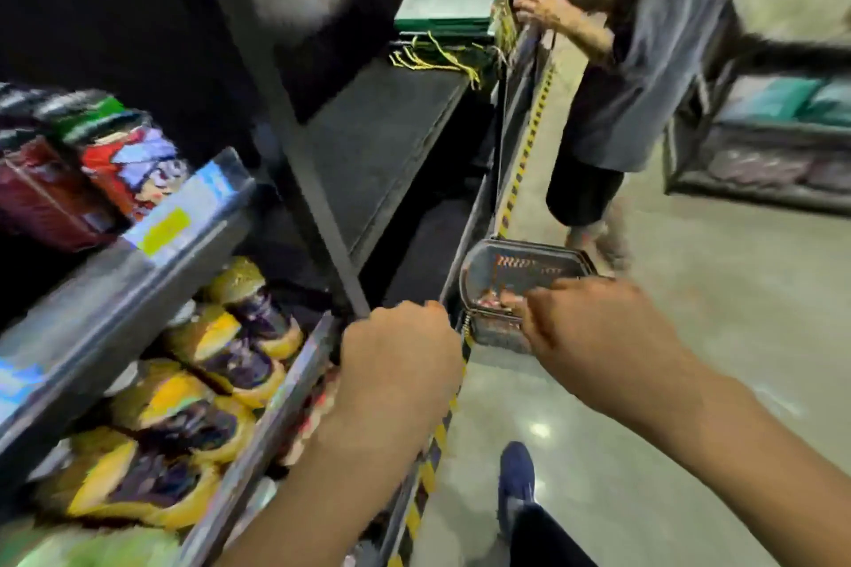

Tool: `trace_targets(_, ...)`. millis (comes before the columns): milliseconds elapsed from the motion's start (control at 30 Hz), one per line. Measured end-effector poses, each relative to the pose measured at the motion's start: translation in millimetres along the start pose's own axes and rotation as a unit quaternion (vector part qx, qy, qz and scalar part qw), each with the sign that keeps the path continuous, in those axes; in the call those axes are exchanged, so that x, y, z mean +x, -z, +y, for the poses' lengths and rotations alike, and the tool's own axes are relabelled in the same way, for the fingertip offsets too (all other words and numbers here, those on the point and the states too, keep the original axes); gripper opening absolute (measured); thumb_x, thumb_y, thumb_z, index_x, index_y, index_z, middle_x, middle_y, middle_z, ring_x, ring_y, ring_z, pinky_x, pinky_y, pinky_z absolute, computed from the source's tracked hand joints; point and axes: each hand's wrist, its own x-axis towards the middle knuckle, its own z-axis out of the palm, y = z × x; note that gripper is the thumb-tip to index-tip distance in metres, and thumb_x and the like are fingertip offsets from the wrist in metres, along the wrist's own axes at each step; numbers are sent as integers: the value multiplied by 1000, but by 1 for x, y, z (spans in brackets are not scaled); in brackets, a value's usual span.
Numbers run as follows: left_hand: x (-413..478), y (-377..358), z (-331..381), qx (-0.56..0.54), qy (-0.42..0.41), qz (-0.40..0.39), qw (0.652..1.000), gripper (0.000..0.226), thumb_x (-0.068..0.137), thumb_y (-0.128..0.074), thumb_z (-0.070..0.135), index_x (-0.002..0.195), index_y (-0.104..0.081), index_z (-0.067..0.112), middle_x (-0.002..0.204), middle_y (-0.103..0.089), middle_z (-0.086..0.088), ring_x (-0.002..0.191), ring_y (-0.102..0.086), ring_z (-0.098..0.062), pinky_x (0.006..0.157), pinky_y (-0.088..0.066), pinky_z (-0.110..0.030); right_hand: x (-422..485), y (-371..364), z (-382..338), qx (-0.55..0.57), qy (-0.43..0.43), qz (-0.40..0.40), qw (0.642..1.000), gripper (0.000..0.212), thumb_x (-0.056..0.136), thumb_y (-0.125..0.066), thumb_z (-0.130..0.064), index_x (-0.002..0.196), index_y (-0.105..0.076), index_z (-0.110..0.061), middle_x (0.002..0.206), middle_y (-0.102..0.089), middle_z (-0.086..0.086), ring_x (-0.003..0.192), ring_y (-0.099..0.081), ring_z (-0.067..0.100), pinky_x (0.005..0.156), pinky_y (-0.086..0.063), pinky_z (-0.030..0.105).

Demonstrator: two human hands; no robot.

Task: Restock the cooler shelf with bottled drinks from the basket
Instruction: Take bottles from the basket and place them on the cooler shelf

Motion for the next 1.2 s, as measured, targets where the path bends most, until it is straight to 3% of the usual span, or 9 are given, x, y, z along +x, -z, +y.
trace_targets(100, 58, -23, 34, -49, 1, -39, 998, 21, 97, -40, 23, 101, -59, 18, 109, -62, -5, 104, -60, -32, 71, -35, -33, 13, -33, 41, 29, -53, -44, 997, 33, 99, -34, -35, 70, -44, -23, 81, -70, 6, 80, -69, 32, 71, -43, 36)
trace_targets(200, 127, -53, 63, -60, -4, -72, 996, 22, 97, -43, 24, 98, -64, 17, 106, -65, -5, 101, -61, -31, 71, -35, -32, 47, -71, 88, 34, -85, -90, 992, 40, 101, -29, -39, 87, -60, -20, 99, -71, 5, 95, -67, 30, 80, -42, 35)
trace_targets(300, 204, -89, 89, -73, -21, -111, 991, 23, 97, -42, 23, 97, -63, 14, 104, -65, -5, 99, -62, -31, 71, -37, -31, 92, -114, 138, 26, -106, -137, 985, 36, 101, -29, -37, 93, -61, -22, 99, -70, 4, 94, -67, 30, 77, -38, 35)
trace_targets(433, 308, -130, 120, -116, 7, -210, 971, 23, 97, -41, 21, 98, -63, 15, 108, -65, -6, 102, -61, -31, 73, -38, -32, 161, -166, 205, 54, -139, -213, 966, 40, 102, -30, -39, 97, -66, -21, 102, -69, 3, 97, -65, 29, 86, -40, 36)
trace_targets(567, 401, -170, 147, -119, 24, -167, 978, 16, 90, -59, 26, 85, -68, 13, 88, -65, -9, 81, -65, -32, 66, -46, -30, 226, -213, 266, 83, -146, -258, 952, 33, 101, -36, -35, 97, -66, -21, 103, -68, 2, 98, -64, 28, 88, -40, 35)
trace_targets(733, 498, -239, 166, -153, 23, -270, 950, 32, 98, -40, 36, 97, -66, 18, 100, -65, -6, 93, -62, -28, 76, -49, -35, 293, -289, 322, 108, -166, -249, 948, 28, 99, -44, -32, 97, -67, -17, 94, -67, 4, 89, -65, 33, 84, -45, 37)
trace_targets(933, 578, -369, 186, -120, 15, -318, 940, 33, 98, -38, 33, 104, -66, 16, 108, -65, -8, 100, -61, -28, 75, -41, -35, 348, -423, 351, 110, -161, -331, 923, 28, 97, -46, -35, 98, -69, -20, 98, -71, 2, 92, -68, 27, 74, -38, 32)
trace_targets(1100, 623, -509, 210, -104, -14, -361, 927, 31, 99, -43, 35, 106, -64, 13, 107, -65, -9, 102, -61, -30, 92, -43, -40, 382, -579, 352, 130, -196, -393, 889, 28, 98, -47, -34, 109, -68, -18, 115, -67, 7, 105, -65, 30, 87, -46, 36)
trace_targets(1200, 649, -610, 219, -102, -1, -365, 925, 31, 96, -46, 36, 105, -65, 13, 105, -66, -11, 100, -62, -32, 85, -47, -39, 392, -685, 344, 134, -215, -430, 867, 27, 97, -49, -32, 113, -65, -18, 119, -65, 8, 108, -63, 30, 89, -45, 37)
